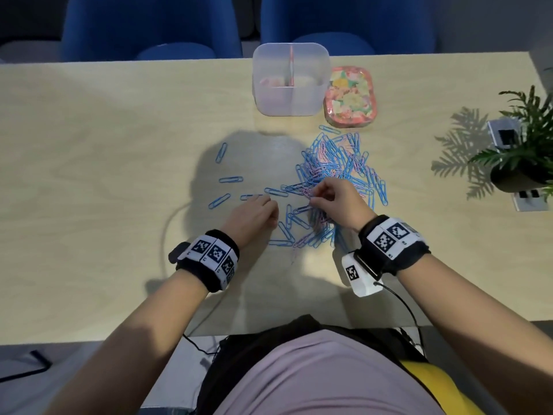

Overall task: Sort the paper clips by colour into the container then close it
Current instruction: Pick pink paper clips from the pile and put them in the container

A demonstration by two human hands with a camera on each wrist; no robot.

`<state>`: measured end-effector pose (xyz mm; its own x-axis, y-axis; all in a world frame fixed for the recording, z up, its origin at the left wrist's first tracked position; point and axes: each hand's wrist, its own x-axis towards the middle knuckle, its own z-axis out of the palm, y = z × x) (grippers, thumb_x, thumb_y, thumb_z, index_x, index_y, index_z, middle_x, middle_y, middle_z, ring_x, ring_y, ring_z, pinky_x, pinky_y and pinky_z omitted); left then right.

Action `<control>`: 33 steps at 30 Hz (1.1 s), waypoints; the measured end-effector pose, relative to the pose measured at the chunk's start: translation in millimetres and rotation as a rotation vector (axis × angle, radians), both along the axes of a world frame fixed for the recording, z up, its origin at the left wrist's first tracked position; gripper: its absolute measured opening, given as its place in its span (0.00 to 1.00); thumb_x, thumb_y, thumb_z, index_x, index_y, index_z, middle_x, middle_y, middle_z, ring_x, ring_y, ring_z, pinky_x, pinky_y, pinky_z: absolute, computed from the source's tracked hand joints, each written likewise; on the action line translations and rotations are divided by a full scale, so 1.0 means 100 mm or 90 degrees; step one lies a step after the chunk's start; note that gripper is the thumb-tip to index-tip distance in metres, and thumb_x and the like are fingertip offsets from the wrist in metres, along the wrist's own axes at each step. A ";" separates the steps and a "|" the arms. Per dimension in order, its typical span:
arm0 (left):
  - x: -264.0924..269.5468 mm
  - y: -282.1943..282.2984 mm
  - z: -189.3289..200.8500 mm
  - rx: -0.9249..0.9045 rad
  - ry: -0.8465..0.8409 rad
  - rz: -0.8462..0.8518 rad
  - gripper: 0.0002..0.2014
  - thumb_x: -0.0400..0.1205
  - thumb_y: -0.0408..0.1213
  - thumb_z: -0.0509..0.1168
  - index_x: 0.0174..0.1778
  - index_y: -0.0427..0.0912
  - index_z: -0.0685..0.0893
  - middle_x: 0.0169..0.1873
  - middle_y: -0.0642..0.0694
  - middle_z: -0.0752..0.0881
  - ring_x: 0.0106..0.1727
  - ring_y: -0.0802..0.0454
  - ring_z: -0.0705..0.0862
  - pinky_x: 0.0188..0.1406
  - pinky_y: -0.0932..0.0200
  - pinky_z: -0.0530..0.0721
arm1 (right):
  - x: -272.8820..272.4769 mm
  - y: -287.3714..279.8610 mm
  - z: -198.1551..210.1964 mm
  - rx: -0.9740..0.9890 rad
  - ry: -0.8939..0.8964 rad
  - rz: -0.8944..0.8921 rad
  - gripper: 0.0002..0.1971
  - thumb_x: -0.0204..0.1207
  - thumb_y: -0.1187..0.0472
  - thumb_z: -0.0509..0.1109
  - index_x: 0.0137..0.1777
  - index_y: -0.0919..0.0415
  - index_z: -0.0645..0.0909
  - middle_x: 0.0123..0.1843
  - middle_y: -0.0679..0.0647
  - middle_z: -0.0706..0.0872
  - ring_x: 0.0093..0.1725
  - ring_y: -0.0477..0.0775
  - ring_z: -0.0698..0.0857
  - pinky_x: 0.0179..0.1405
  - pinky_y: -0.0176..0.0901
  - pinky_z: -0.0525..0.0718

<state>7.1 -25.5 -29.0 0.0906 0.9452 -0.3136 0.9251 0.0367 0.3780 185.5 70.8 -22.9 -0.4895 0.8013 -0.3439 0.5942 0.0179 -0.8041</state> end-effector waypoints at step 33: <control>0.07 -0.02 0.10 -0.057 -0.070 0.013 0.09 0.79 0.29 0.57 0.54 0.38 0.76 0.54 0.40 0.81 0.56 0.42 0.79 0.55 0.49 0.75 | 0.35 0.03 -0.10 0.107 -0.047 -0.128 0.06 0.74 0.70 0.66 0.43 0.58 0.78 0.30 0.47 0.76 0.31 0.47 0.76 0.34 0.34 0.73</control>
<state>14.1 -28.0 -18.7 0.1104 0.9157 -0.3864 0.8767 0.0934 0.4718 221.0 74.1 -32.9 -0.2928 0.9287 -0.2275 0.6565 0.0223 -0.7540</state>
